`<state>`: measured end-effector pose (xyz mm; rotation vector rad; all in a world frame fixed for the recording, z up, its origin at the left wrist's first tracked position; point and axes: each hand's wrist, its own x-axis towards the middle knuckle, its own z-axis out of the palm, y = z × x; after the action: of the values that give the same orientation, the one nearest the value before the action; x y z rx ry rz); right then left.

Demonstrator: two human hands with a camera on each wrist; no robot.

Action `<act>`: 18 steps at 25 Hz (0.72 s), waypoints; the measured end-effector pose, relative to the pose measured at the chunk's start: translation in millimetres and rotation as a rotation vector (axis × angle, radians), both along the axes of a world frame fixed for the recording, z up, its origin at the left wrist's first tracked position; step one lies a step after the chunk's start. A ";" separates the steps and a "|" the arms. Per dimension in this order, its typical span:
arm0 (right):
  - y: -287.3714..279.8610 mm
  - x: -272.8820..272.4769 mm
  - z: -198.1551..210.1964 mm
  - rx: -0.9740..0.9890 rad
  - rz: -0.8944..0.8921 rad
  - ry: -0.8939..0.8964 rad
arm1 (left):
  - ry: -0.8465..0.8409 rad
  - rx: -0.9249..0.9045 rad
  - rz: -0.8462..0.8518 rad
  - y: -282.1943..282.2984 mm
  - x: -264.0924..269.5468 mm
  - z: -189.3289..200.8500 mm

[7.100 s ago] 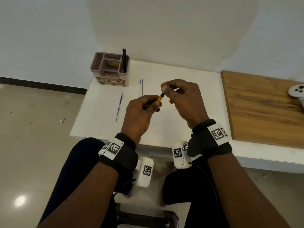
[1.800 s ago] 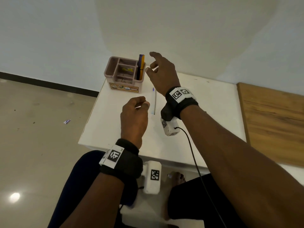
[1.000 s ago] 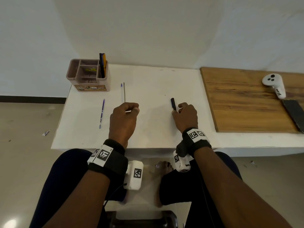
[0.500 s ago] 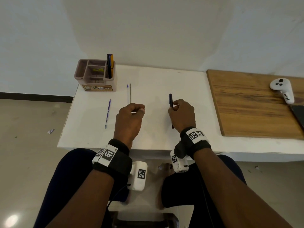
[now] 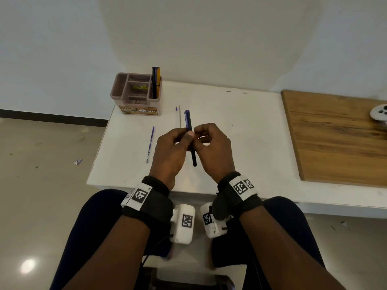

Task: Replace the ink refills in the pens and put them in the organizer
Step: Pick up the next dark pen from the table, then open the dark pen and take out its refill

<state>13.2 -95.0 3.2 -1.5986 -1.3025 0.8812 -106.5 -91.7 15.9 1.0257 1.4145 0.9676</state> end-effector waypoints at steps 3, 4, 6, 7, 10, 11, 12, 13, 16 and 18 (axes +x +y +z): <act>0.7 -2.5 4.8 0.038 0.005 0.044 | -0.045 0.008 0.020 4.4 -6.6 0.8; 2.4 -0.5 9.0 0.036 -0.030 0.079 | -0.062 0.005 0.008 5.2 -7.2 2.4; 7.0 4.7 18.4 -0.014 -0.072 0.168 | -0.085 0.003 -0.039 4.3 -5.7 5.0; 9.0 7.3 22.8 -0.042 -0.057 0.204 | -0.093 0.009 -0.056 3.5 -3.3 5.8; 9.4 11.7 29.1 -0.059 -0.022 0.236 | -0.097 0.034 -0.075 0.2 2.6 6.7; 8.8 12.4 28.9 -0.056 -0.033 0.236 | -0.092 0.039 -0.078 -1.0 4.0 7.4; 8.4 13.1 28.3 -0.054 -0.044 0.236 | -0.090 0.042 -0.079 -2.5 5.1 8.3; 8.0 13.4 26.7 -0.050 -0.053 0.234 | -0.091 0.044 -0.074 -3.6 6.4 9.2; 8.7 14.3 26.2 -0.048 -0.077 0.248 | -0.080 0.043 -0.049 -7.3 10.9 9.8; 9.5 14.7 26.4 -0.052 -0.079 0.265 | -0.086 0.035 -0.048 -8.8 12.1 10.7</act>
<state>27.9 -85.5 29.7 -1.5038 -1.0318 1.0452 -94.5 -100.5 26.6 1.0275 1.3011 0.9934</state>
